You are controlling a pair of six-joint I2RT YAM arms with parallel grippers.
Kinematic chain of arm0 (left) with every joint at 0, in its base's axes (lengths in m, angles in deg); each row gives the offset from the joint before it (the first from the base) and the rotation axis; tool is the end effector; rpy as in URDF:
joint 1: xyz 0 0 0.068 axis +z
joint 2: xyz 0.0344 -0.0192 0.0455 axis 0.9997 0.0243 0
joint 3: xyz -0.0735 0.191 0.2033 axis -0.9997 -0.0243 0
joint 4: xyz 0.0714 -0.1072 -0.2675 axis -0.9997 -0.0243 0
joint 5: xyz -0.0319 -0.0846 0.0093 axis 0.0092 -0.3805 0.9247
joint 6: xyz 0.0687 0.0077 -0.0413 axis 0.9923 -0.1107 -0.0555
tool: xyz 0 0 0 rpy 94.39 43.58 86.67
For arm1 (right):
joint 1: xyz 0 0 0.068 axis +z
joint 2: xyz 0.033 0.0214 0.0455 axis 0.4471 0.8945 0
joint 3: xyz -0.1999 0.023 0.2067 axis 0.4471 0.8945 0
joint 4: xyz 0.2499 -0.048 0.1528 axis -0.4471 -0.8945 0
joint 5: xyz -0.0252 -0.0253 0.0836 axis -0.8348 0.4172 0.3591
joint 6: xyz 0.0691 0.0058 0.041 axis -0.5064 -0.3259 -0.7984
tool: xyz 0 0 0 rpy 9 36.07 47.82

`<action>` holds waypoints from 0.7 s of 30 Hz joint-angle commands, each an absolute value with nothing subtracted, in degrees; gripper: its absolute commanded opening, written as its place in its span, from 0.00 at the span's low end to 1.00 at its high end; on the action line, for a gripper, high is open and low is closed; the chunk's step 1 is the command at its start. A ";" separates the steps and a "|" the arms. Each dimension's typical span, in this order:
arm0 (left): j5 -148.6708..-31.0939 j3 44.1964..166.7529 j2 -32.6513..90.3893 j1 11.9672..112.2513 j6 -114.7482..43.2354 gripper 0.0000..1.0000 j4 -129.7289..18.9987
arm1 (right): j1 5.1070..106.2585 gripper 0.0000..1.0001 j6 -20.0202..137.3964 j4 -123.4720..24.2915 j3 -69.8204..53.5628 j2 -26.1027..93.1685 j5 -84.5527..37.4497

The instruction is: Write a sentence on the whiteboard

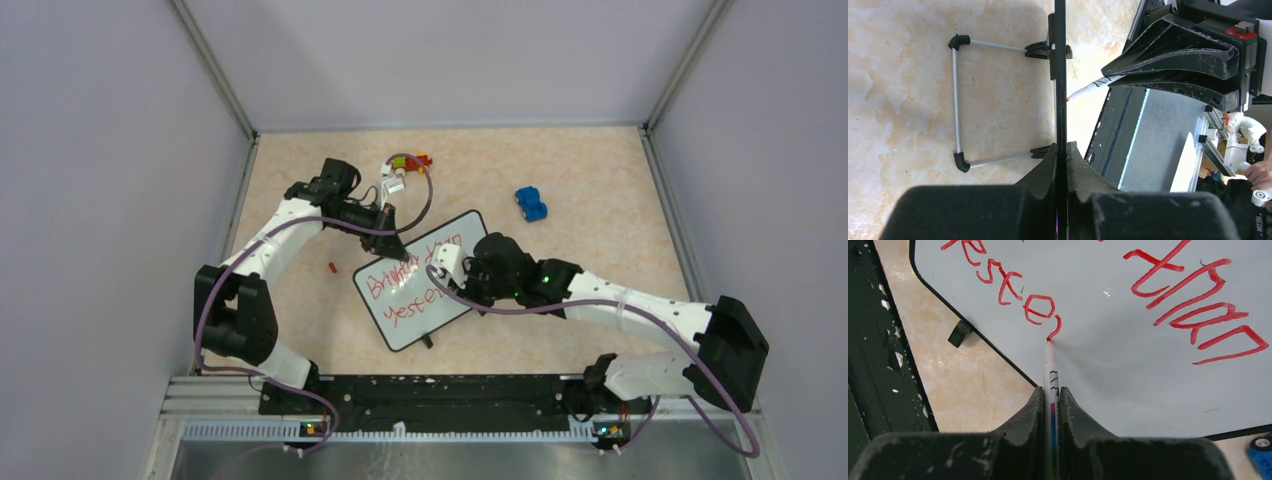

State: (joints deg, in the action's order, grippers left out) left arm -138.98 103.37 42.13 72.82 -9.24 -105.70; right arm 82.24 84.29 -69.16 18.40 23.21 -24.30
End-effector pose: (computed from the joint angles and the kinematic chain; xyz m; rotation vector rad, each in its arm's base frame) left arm 0.3153 -0.1501 0.2578 0.9098 2.2789 -1.3374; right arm 0.1729 0.2681 0.2341 -1.4653 1.8241 0.4645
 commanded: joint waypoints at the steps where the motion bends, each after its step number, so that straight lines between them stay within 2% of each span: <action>1: -138.57 103.67 43.72 71.95 -8.45 0.00 -106.77 | 81.39 0.00 83.87 -67.99 18.50 23.72 -24.46; 21: -138.24 103.92 43.55 71.98 -8.35 0.00 -107.17 | 79.61 0.00 83.43 -66.92 13.00 23.82 -26.19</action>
State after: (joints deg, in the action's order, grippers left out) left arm -138.98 103.37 42.15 72.82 -9.22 -105.72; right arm 81.14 83.37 -69.79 16.79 23.45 -24.08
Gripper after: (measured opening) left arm 0.086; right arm 0.095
